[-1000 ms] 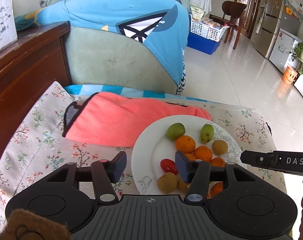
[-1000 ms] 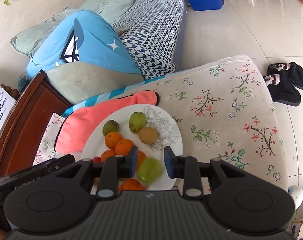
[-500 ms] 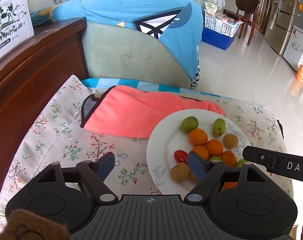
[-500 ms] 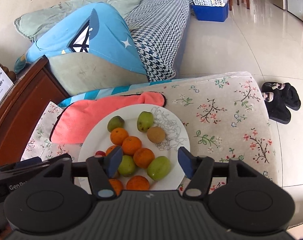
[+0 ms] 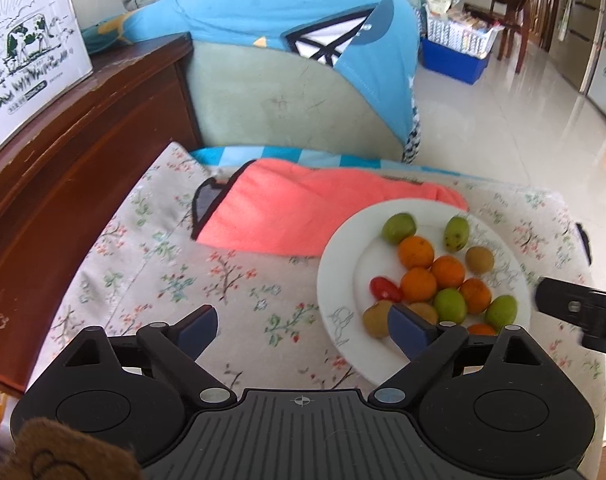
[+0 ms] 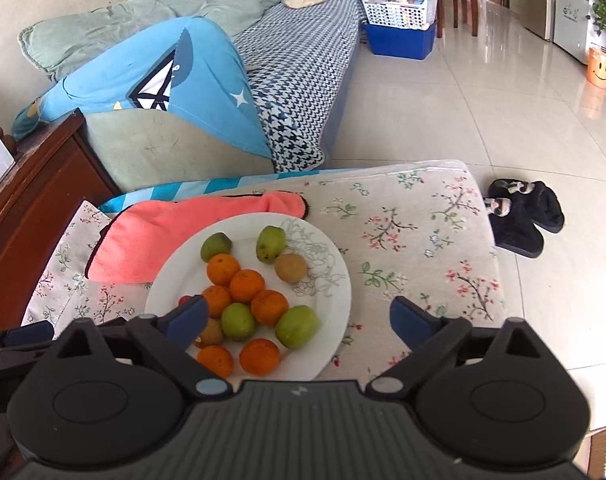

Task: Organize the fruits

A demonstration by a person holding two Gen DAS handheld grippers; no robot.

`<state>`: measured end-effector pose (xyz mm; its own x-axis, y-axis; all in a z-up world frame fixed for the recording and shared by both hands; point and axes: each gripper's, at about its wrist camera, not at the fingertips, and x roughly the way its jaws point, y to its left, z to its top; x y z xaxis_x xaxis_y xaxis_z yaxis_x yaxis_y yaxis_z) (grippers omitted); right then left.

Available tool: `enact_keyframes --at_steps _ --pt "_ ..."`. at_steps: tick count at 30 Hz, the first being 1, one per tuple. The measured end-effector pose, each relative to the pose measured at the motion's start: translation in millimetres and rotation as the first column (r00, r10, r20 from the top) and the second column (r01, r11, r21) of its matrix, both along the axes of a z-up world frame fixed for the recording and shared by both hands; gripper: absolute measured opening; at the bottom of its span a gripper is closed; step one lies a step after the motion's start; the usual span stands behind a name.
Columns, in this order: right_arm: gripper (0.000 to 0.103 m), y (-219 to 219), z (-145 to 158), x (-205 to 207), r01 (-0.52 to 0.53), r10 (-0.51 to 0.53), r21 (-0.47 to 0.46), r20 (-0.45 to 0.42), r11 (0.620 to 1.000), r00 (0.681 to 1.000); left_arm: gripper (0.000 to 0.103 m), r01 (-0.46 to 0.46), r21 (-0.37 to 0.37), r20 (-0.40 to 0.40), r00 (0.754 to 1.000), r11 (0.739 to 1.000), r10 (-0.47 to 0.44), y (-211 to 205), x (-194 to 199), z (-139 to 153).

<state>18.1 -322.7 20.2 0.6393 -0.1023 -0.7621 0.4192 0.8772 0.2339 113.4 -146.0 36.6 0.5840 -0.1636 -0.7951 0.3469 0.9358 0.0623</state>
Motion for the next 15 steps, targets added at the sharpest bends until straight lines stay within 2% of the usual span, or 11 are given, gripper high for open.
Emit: enact_keyframes --at_steps 5,11,15 --pt "0.102 1 -4 -11 0.013 -0.014 -0.02 -0.055 1.0 0.998 0.094 -0.023 0.036 -0.027 0.999 0.999 0.024 4 -6 -3" --pt "0.102 6 -11 -14 -0.001 -0.002 -0.028 -0.095 1.0 0.996 0.094 -0.02 -0.006 -0.065 0.998 1.0 0.02 8 -11 -3" --pt "0.102 10 -10 -11 -0.014 0.009 -0.056 -0.095 0.998 0.995 0.094 -0.007 0.013 -0.057 0.998 1.0 0.008 4 -12 -4"
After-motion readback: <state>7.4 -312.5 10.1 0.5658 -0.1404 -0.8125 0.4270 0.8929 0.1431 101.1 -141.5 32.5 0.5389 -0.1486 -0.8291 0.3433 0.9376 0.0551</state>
